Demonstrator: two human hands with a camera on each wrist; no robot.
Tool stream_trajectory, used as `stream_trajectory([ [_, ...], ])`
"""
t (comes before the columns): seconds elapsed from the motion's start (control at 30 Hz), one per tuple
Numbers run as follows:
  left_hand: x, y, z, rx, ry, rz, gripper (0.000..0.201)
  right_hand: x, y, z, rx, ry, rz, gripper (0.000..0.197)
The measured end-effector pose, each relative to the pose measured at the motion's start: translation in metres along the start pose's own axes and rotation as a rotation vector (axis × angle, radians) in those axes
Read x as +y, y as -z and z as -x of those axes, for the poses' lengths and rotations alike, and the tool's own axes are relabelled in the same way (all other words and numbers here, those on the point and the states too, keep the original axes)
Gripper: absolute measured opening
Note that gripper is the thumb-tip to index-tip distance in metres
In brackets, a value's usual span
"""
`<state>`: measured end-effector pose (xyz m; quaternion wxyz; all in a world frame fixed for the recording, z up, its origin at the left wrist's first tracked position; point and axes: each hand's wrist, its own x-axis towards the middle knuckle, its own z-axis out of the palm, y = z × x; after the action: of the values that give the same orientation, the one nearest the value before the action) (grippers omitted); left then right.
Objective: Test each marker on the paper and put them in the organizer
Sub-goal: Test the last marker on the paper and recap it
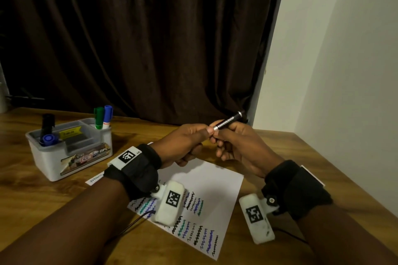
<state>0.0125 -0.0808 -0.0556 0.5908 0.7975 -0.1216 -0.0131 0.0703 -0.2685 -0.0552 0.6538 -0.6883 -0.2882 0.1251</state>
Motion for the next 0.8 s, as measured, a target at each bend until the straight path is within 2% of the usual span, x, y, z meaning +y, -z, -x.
stream_trajectory([
  [0.2, 0.006, 0.002, 0.005, -0.004, 0.065, -0.101, 0.056, -0.001, 0.003, 0.001, 0.035, -0.036, 0.011, 0.025],
  [0.3, 0.009, 0.008, 0.006, 0.113, 0.104, -0.145, 0.063, -0.004, 0.005, 0.002, 0.057, -0.123, -0.058, 0.019],
  [0.37, 0.010, 0.013, 0.007, 0.183, 0.133, -0.126, 0.063, -0.004, 0.005, 0.005, -0.004, -0.232, -0.074, 0.025],
  [0.47, 0.009, 0.019, 0.007, 0.218, 0.150, -0.136, 0.065, -0.002, 0.003, 0.011, -0.191, -0.366, 0.007, 0.030],
  [0.53, 0.008, 0.022, 0.009, 0.176, 0.174, -0.117, 0.067, -0.002, 0.001, 0.014, -0.284, -0.379, 0.023, 0.030],
  [0.6, 0.009, 0.023, 0.011, 0.113, 0.230, -0.156, 0.067, 0.000, -0.002, 0.015, -0.312, -0.372, 0.022, 0.029],
  [0.7, 0.010, 0.026, 0.015, 0.001, 0.357, -0.303, 0.064, 0.005, -0.004, 0.012, -0.269, -0.354, 0.069, 0.029],
  [0.8, 0.006, 0.026, 0.014, -0.043, 0.433, -0.394, 0.067, 0.009, -0.005, 0.010, -0.227, -0.344, 0.082, 0.029],
])
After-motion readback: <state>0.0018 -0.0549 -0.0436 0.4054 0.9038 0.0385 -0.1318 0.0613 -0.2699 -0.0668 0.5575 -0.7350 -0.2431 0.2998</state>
